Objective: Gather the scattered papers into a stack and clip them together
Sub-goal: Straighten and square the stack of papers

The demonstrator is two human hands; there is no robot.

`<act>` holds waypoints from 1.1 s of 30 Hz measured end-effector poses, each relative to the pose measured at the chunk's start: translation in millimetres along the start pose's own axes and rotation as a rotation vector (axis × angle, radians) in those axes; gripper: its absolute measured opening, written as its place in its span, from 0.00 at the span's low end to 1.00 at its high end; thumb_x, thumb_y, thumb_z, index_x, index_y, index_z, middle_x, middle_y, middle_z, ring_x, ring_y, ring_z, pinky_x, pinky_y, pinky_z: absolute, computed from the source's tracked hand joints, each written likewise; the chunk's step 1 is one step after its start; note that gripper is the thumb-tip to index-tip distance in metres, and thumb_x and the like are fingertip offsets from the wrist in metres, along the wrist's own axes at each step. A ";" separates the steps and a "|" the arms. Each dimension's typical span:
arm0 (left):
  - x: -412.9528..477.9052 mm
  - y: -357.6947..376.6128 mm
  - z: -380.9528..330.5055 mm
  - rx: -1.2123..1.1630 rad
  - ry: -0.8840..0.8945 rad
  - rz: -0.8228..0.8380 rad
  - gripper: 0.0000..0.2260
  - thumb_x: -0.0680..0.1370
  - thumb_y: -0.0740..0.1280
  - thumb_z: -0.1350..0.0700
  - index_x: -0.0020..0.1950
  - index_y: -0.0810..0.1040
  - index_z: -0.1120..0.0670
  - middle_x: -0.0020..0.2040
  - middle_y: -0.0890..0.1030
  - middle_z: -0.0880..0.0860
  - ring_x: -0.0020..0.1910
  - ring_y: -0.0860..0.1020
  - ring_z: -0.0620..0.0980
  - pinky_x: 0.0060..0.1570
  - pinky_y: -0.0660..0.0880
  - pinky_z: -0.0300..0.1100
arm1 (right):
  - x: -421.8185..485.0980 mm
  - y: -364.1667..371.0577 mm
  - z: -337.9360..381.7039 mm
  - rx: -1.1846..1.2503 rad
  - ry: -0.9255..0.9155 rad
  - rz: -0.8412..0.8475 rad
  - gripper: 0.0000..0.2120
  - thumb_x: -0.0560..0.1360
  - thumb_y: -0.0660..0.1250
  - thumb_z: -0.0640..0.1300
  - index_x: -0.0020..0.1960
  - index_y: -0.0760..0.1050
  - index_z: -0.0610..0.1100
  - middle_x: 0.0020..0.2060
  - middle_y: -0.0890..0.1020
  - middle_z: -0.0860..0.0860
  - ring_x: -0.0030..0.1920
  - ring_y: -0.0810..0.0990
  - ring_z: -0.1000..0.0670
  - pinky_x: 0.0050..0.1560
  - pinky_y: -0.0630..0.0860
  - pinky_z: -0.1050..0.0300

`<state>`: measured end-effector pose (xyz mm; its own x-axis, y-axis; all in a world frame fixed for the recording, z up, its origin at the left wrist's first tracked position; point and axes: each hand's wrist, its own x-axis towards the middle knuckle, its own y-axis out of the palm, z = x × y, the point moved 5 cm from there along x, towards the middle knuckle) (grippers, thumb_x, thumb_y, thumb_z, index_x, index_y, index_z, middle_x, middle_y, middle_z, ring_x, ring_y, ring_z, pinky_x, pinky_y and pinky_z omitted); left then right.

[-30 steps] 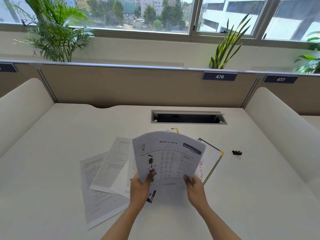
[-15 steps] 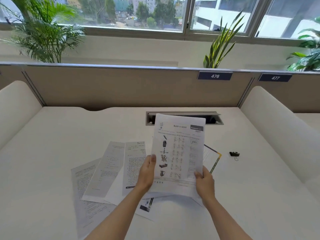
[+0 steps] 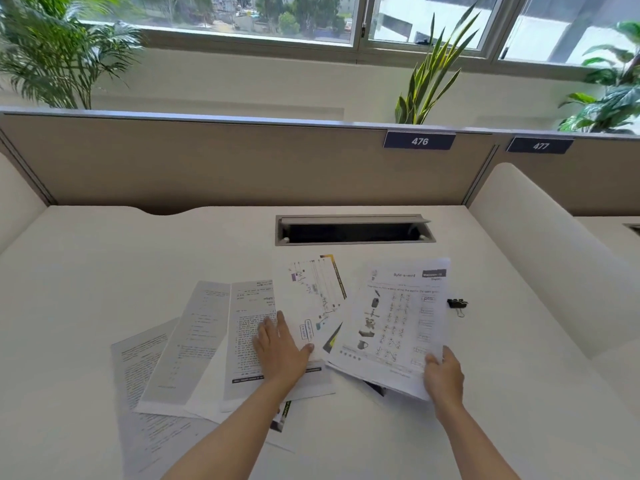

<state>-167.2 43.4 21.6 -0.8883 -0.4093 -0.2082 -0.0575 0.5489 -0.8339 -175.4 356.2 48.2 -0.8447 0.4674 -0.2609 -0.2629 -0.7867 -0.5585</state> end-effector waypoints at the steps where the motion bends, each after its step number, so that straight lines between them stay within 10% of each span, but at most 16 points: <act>1: 2.9 1.8 1.8 0.015 0.002 0.018 0.44 0.74 0.65 0.39 0.78 0.43 0.54 0.78 0.46 0.58 0.77 0.43 0.58 0.74 0.41 0.55 | 0.9 2.0 -0.9 -0.034 0.007 0.008 0.13 0.80 0.57 0.39 0.63 0.72 0.41 0.58 0.79 0.41 0.50 0.74 0.42 0.53 0.71 0.50; 11: 13.9 -0.9 4.3 0.041 0.120 0.138 0.46 0.69 0.74 0.46 0.77 0.48 0.51 0.78 0.54 0.52 0.77 0.42 0.55 0.74 0.40 0.57 | 7.9 32.5 -6.7 -0.455 -0.080 0.046 0.15 0.81 0.54 0.42 0.66 0.66 0.42 0.61 0.75 0.42 0.60 0.74 0.41 0.68 0.61 0.44; 18: 13.8 -8.9 -2.4 -0.534 0.060 0.139 0.34 0.71 0.72 0.66 0.73 0.61 0.52 0.67 0.72 0.55 0.67 0.67 0.53 0.66 0.67 0.48 | 11.4 52.7 4.7 -0.519 -0.174 0.112 0.19 0.80 0.55 0.39 0.70 0.61 0.44 0.65 0.71 0.43 0.66 0.70 0.43 0.70 0.52 0.43; 33: 11.0 -10.8 -19.0 -0.699 -0.092 0.219 0.19 0.75 0.68 0.61 0.65 0.70 0.55 0.58 0.79 0.55 0.51 0.77 0.53 0.44 0.74 0.43 | -6.6 83.4 18.7 -0.475 -0.363 0.443 0.38 0.78 0.60 0.52 0.77 0.40 0.46 0.78 0.51 0.51 0.78 0.43 0.50 0.74 0.37 0.45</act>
<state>-185.0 46.7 38.0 -0.8726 -0.2800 -0.4002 -0.1878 0.9487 -0.2543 -200.5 280.0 18.0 -0.9474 -0.0806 -0.3097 0.2983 -0.5729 -0.7634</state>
